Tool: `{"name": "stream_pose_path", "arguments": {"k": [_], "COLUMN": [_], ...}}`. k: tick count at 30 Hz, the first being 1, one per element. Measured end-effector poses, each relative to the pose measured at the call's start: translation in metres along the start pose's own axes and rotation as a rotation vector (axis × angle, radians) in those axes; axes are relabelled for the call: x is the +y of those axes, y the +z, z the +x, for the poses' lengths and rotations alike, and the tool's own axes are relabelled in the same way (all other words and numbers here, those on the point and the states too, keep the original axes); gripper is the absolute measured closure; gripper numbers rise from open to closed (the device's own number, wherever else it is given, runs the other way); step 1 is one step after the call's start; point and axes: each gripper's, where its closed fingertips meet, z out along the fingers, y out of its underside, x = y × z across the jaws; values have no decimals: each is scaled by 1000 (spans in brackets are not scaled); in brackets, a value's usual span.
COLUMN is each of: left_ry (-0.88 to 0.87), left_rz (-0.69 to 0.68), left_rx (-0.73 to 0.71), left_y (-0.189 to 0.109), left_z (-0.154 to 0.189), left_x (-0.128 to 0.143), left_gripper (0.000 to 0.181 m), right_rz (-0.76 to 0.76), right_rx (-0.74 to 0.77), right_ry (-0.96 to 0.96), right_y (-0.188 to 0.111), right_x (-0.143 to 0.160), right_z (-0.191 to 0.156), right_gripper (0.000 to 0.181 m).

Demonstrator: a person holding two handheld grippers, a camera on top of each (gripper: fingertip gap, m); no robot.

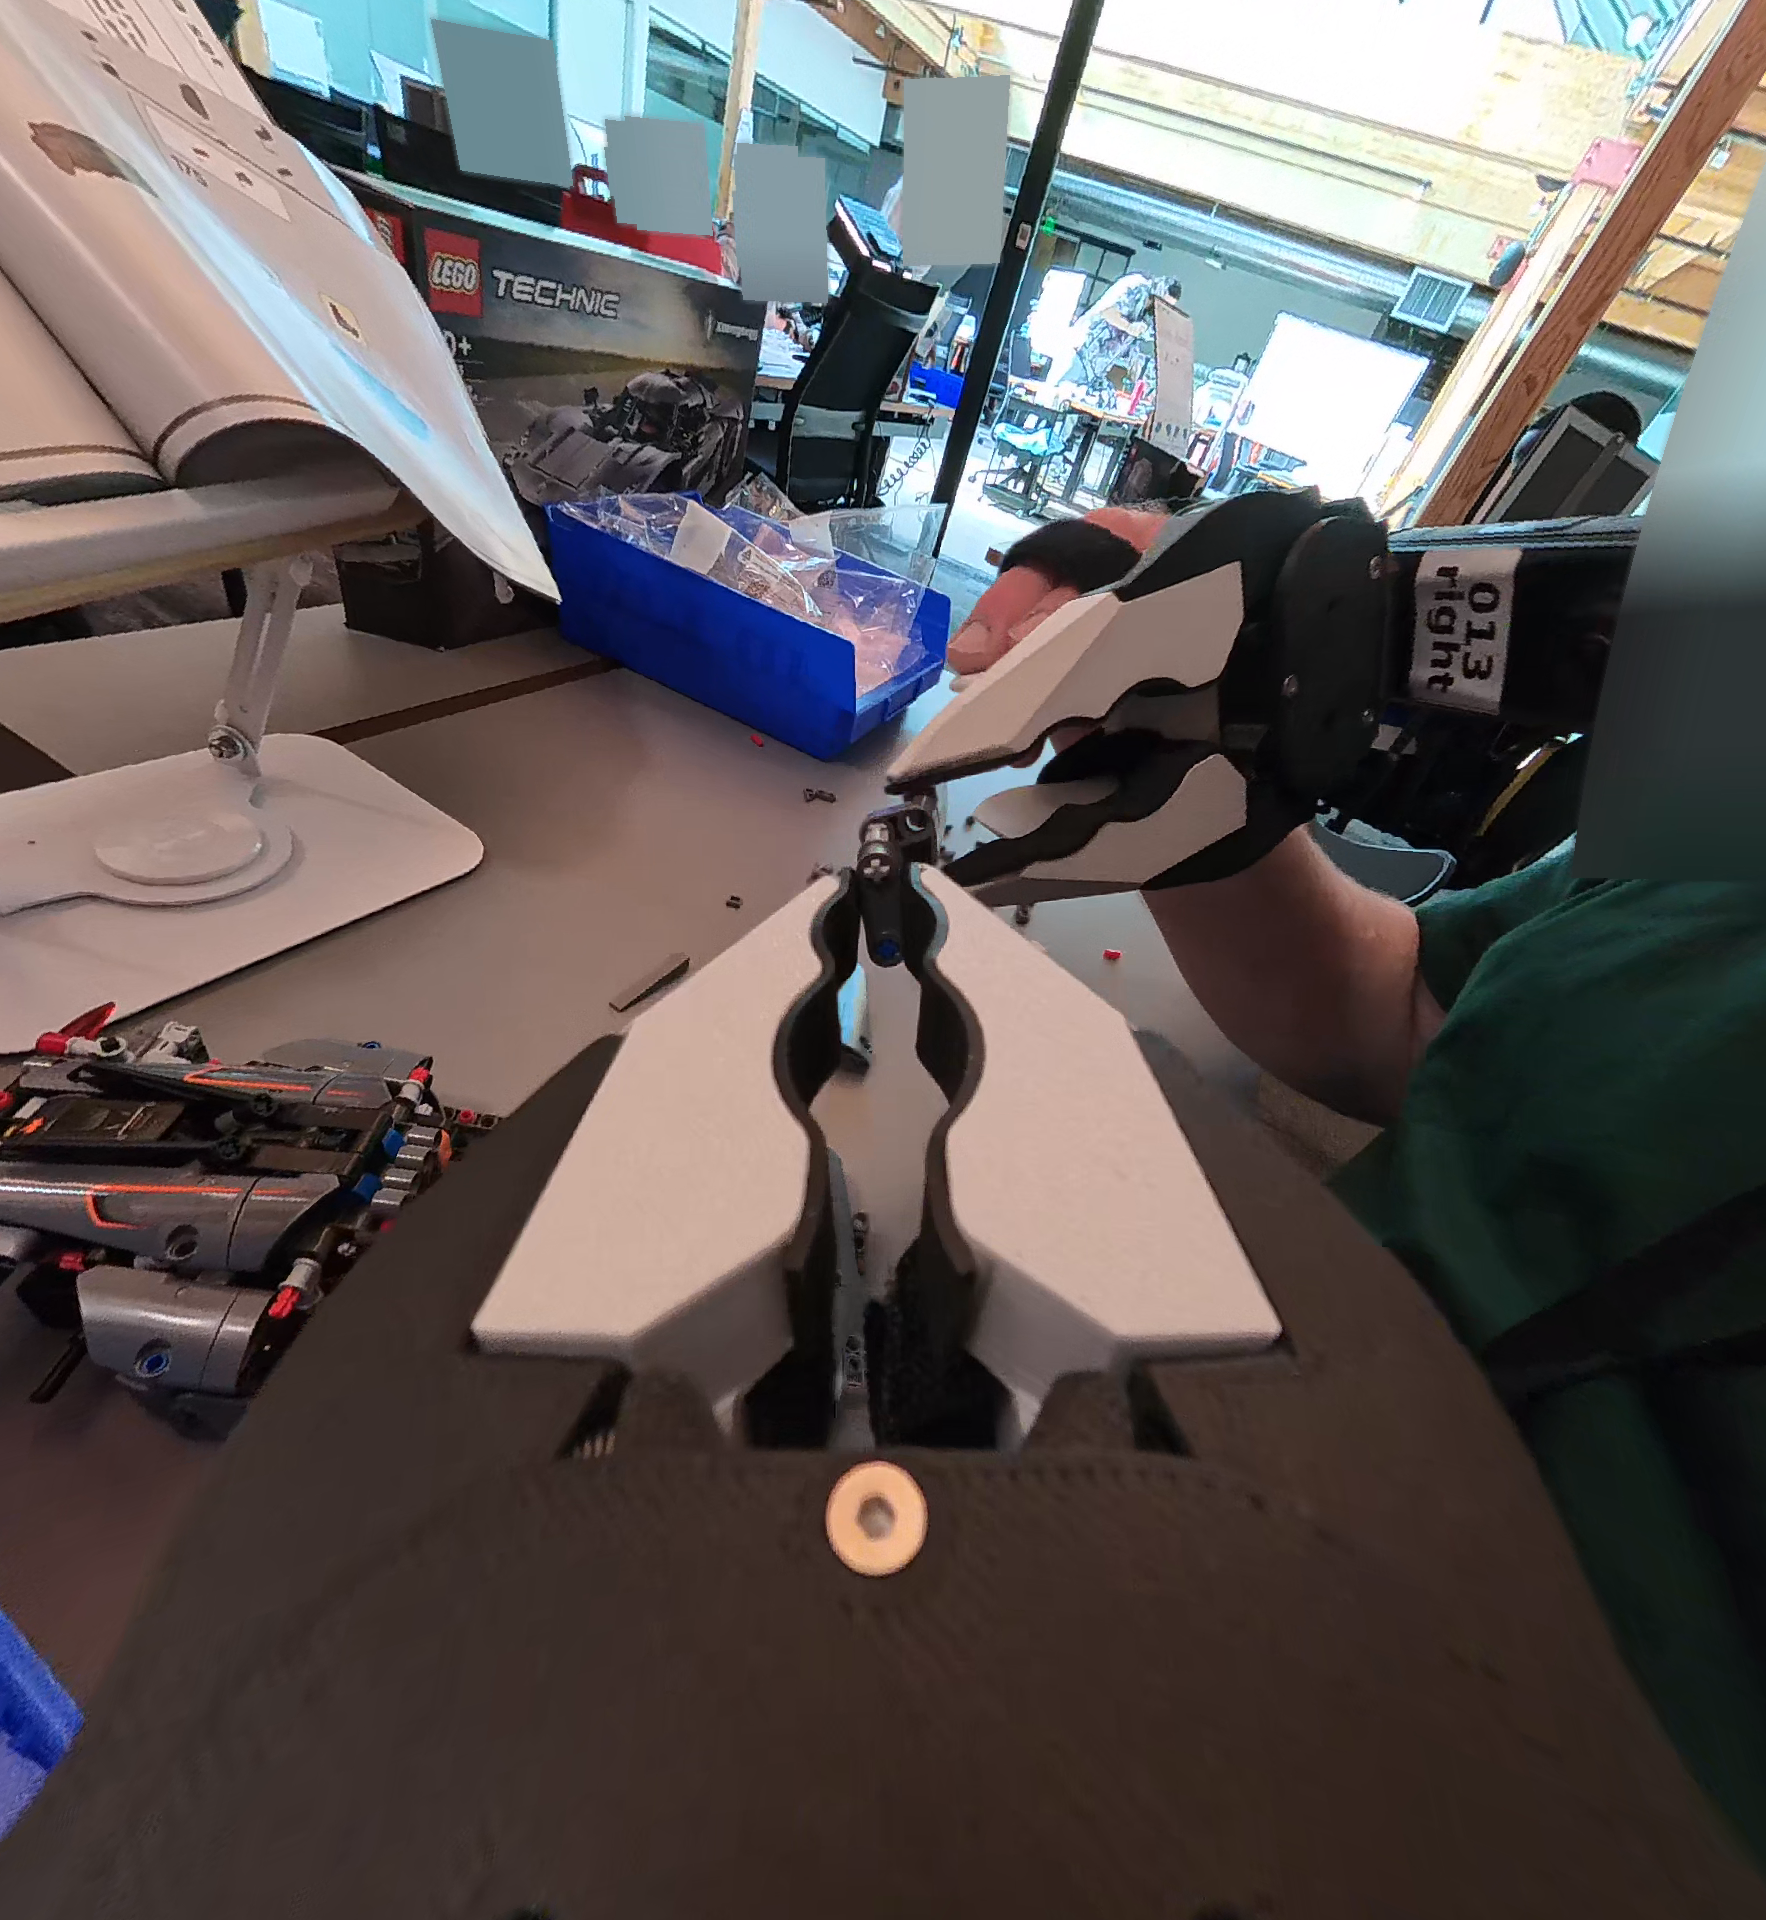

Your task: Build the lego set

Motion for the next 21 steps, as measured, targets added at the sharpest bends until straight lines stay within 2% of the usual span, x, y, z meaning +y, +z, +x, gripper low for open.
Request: {"name": "stream_pose_path", "arguments": {"k": [6,12,17,21], "left_ry": [-2,-82,-106,-107], "left_rz": [-27,37,106,152], "left_rx": [41,149,126,113], "left_y": [1,-4,-4,-5], "left_z": [6,12,10,13], "left_x": [3,-5,-11,-18], "left_gripper": [176,176,176,176], "right_rz": [8,77,80,152], "right_rx": [-44,-57,-41,-16], "right_ry": [-39,-16,46,128], "right_y": [-3,-8,-6,-9], "right_x": [-3,-15,-15,-19], "right_z": [-3,-1,3,7], "right_gripper": [160,160,160,160]}}
